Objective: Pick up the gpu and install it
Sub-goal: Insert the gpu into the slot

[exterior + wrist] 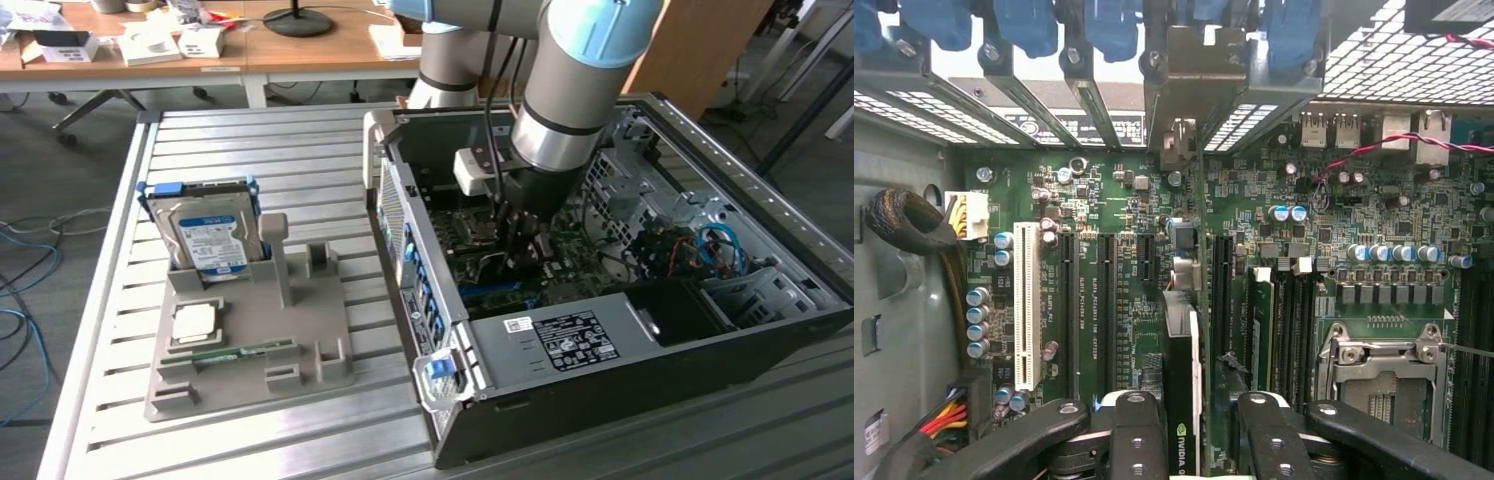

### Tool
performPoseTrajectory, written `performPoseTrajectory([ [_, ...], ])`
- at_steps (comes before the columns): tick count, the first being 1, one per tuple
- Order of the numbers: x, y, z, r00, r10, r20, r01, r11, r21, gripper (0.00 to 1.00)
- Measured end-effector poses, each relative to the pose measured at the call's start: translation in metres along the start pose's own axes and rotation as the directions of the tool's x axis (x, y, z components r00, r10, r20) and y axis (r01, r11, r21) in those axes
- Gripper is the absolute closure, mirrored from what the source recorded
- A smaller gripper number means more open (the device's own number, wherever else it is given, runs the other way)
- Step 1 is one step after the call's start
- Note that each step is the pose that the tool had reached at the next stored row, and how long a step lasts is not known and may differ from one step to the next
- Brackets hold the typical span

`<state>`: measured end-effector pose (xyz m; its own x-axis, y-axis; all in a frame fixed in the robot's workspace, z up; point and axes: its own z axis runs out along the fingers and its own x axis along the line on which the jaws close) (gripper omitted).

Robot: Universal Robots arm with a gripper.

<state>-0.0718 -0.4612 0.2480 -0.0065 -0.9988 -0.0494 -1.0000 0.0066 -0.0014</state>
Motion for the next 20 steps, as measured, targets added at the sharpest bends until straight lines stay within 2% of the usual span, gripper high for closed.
performPoseTrajectory([
  [10,0.0001,0.0002,0.0000,1.0000,0.002,-0.0002,-0.002,1.0000,0.0005,0.66],
  [12,0.0002,0.0002,-0.0001,1.0000,0.002,-0.0007,-0.002,1.0000,0.0004,0.68],
  [13,0.0002,0.0002,-0.0001,1.0000,0.002,-0.0005,-0.002,1.0000,0.0003,0.73],
  [20,0.0000,0.0001,-0.0003,1.0000,0.002,0.0003,-0.002,1.0000,0.0006,0.73],
])
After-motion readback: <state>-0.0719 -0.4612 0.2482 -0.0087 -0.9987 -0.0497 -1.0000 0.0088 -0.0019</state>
